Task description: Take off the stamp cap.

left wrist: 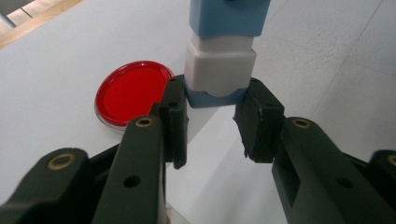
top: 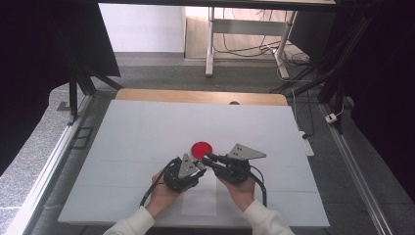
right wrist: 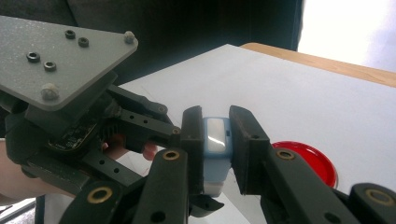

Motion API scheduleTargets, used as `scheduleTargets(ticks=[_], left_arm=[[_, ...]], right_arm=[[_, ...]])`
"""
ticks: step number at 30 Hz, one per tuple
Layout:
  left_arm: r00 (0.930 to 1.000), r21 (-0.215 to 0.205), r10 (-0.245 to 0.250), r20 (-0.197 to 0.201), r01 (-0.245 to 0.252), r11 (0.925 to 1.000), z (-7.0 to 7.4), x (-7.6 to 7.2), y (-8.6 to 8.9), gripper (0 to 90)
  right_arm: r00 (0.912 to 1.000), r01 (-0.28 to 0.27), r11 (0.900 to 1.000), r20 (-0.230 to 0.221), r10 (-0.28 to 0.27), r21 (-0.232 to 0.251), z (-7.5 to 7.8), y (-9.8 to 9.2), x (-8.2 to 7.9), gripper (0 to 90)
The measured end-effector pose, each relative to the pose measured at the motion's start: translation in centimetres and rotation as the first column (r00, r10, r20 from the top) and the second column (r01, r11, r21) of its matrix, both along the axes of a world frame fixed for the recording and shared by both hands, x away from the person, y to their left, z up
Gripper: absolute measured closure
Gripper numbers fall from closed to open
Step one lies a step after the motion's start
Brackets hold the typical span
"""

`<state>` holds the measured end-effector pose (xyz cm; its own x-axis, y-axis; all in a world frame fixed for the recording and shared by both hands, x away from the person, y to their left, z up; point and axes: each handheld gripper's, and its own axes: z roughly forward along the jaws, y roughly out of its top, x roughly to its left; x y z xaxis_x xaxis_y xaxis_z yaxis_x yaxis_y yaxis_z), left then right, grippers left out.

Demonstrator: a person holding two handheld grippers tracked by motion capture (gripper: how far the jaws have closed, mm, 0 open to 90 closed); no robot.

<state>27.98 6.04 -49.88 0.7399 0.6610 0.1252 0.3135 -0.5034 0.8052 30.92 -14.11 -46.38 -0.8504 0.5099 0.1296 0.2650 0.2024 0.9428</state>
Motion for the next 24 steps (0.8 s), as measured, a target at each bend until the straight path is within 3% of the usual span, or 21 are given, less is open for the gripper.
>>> scheduleTargets(ticks=[15, 22, 24], left_arm=[[0.9998, 0.028, -0.001, 0.020, 0.000, 0.9996, -0.13, -0.12, -0.16, 64.9], [0.9986, 0.066, -0.003, 0.053, -0.001, 0.9978, -0.22, -0.24, -0.27, 64.9], [0.9991, 0.052, -0.009, 0.042, 0.007, 0.9986, -0.16, -0.16, -0.10, 64.9]], right_arm=[[1.0000, -0.001, 1.000, -0.009, 0.001, -0.007, -0.03, -0.02, 0.08, 75.9], [0.9999, -0.006, 1.000, -0.014, 0.005, -0.011, -0.08, 0.04, 0.14, 76.0], [0.9999, -0.003, 1.000, -0.013, 0.003, -0.006, -0.09, 0.04, 0.11, 76.0]])
